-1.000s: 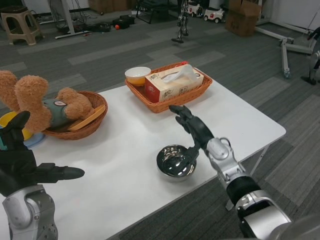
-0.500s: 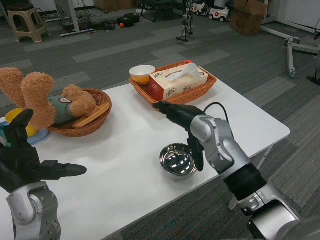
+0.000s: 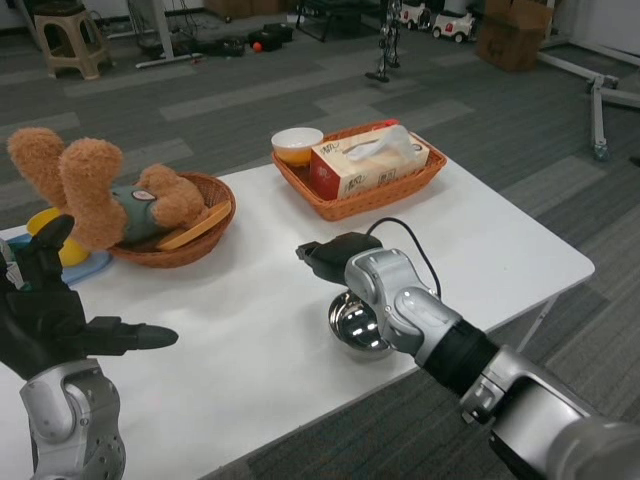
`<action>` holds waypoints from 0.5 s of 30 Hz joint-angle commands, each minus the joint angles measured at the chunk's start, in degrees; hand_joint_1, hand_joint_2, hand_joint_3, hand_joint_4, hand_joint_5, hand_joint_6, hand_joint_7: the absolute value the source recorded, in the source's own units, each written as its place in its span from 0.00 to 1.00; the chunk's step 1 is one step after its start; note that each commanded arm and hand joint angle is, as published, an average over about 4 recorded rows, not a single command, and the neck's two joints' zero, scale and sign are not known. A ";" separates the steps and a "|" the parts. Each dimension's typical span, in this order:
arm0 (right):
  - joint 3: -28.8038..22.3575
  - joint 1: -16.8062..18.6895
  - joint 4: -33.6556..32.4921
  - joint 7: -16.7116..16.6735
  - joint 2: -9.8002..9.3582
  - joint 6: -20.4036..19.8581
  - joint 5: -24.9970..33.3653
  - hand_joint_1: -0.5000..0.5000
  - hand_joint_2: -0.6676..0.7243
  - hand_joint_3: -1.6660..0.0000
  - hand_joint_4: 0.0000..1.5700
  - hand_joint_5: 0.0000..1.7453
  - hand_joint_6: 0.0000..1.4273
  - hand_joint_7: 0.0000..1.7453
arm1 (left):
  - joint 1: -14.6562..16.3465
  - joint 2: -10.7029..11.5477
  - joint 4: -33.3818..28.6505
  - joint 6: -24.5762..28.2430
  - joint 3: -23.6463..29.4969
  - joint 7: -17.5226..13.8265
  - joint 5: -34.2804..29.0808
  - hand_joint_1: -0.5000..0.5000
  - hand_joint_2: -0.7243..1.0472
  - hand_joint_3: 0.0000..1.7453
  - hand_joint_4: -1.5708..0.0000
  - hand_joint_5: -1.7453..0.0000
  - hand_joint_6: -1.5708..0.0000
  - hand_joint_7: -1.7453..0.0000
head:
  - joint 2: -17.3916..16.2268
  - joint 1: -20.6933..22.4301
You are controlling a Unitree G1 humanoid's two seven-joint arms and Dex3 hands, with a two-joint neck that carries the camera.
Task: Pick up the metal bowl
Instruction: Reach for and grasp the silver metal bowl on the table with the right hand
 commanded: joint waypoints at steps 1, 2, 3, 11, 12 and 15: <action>1.41 -1.51 5.86 -3.10 -0.18 -0.11 -0.67 0.04 0.95 1.00 0.00 0.00 0.00 0.04 | 0.89 0.54 0.11 -0.19 0.18 -0.08 0.17 0.04 0.05 0.00 0.26 0.29 0.98 0.96 | 0.00 0.23; 1.61 -1.79 7.42 -3.80 -0.02 -0.20 -0.71 0.04 0.95 1.00 0.00 0.00 0.00 0.04 | 0.93 0.54 0.11 -0.22 0.18 -0.08 0.17 0.04 0.05 0.00 0.26 0.29 0.98 0.96 | 0.00 0.32; 1.67 -2.06 9.05 -4.13 0.13 -0.29 -0.69 0.04 0.95 1.00 0.00 0.00 0.00 0.04 | 1.00 0.54 0.09 -0.24 0.18 -0.08 0.17 0.04 0.05 0.00 0.26 0.29 0.98 0.96 | -0.03 0.33; 2.00 -2.63 16.30 -4.90 0.72 -0.42 -0.54 0.04 0.95 1.00 0.00 0.00 0.00 0.04 | 1.50 0.54 -0.19 -0.44 0.18 -0.08 0.17 0.04 0.05 0.00 0.26 0.26 1.00 0.96 | -0.17 -0.01; 2.05 -2.61 16.63 -5.12 0.72 -0.44 -0.49 0.04 0.95 1.00 0.00 0.00 0.00 0.04 | 1.50 0.54 -0.22 -0.44 0.16 -0.08 0.17 0.04 0.05 0.00 0.26 0.26 1.00 0.96 | -0.13 -0.06; 2.57 -2.58 18.21 -7.10 0.83 -0.70 -0.14 0.04 0.95 1.00 0.01 0.00 0.00 0.04 | 1.50 0.54 -0.24 -0.44 0.00 -0.08 0.17 0.04 0.05 0.00 0.26 0.25 1.00 0.96 | -0.10 -0.07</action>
